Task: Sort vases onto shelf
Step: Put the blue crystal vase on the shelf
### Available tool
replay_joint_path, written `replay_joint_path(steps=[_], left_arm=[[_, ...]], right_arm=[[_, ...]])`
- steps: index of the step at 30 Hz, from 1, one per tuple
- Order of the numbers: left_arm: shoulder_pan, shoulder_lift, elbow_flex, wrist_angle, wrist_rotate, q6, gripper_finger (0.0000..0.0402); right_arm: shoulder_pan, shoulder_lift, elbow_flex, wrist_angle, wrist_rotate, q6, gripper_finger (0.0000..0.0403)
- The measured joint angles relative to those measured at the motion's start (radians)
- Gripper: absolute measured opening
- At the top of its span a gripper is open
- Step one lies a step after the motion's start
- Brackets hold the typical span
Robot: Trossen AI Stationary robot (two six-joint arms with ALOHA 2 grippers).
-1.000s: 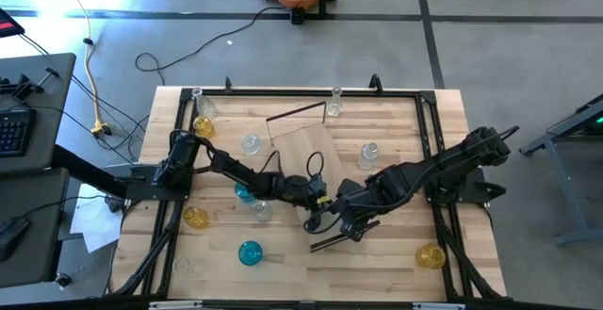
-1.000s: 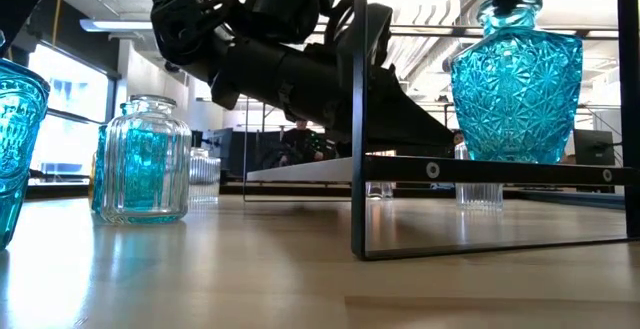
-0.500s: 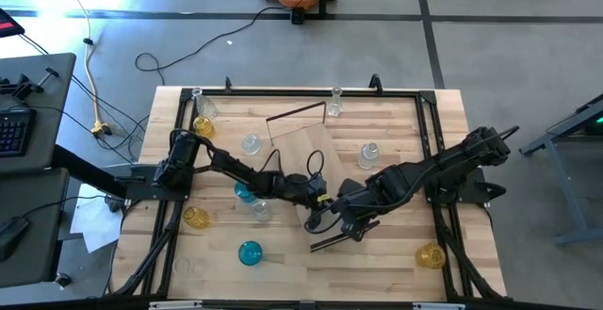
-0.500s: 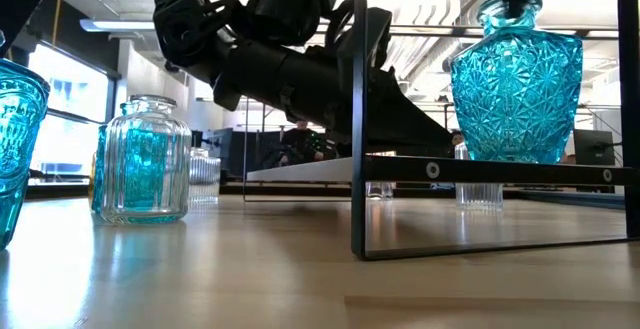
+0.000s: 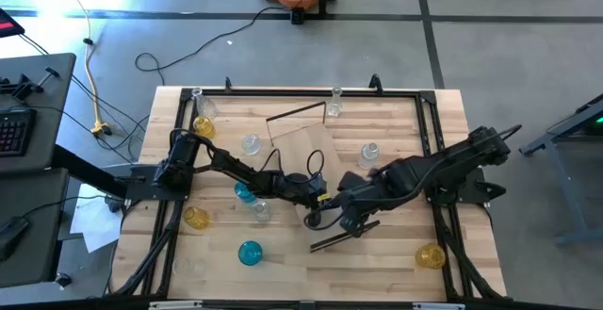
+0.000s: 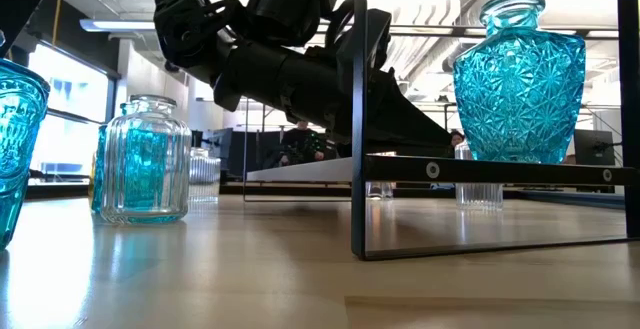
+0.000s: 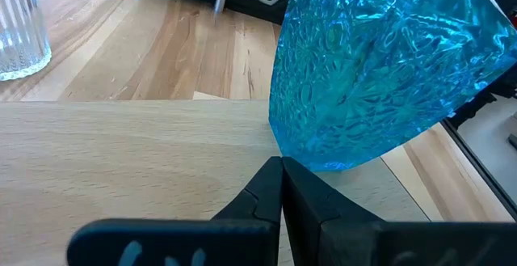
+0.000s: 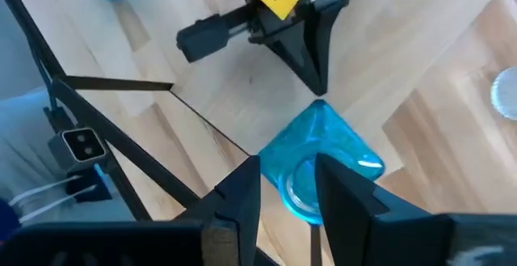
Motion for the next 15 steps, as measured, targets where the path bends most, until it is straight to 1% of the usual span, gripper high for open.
replay_joint_path(steps=[3, 6, 9, 12, 15], left_arm=[[0.000, 0.000, 0.000, -0.001, 0.000, 0.007, 0.0003], [0.006, 0.000, -0.001, -0.011, -0.025, 0.032, 0.0003], [0.026, 0.001, -0.001, -0.015, -0.034, 0.046, 0.0003], [0.053, 0.001, -0.001, -0.015, -0.069, 0.055, 0.0003], [0.078, 0.001, -0.001, -0.007, -0.072, 0.060, 0.0003]], right_arm=[[0.001, 0.000, 0.013, -0.014, 0.037, -0.012, 0.0101], [0.000, 0.000, 0.010, -0.039, 0.078, -0.025, 0.0100], [-0.014, 0.001, 0.000, -0.064, 0.104, -0.029, 0.0091], [-0.020, 0.000, 0.000, -0.094, 0.140, -0.031, 0.0069], [-0.022, 0.000, 0.000, -0.109, 0.175, -0.041, 0.0034]])
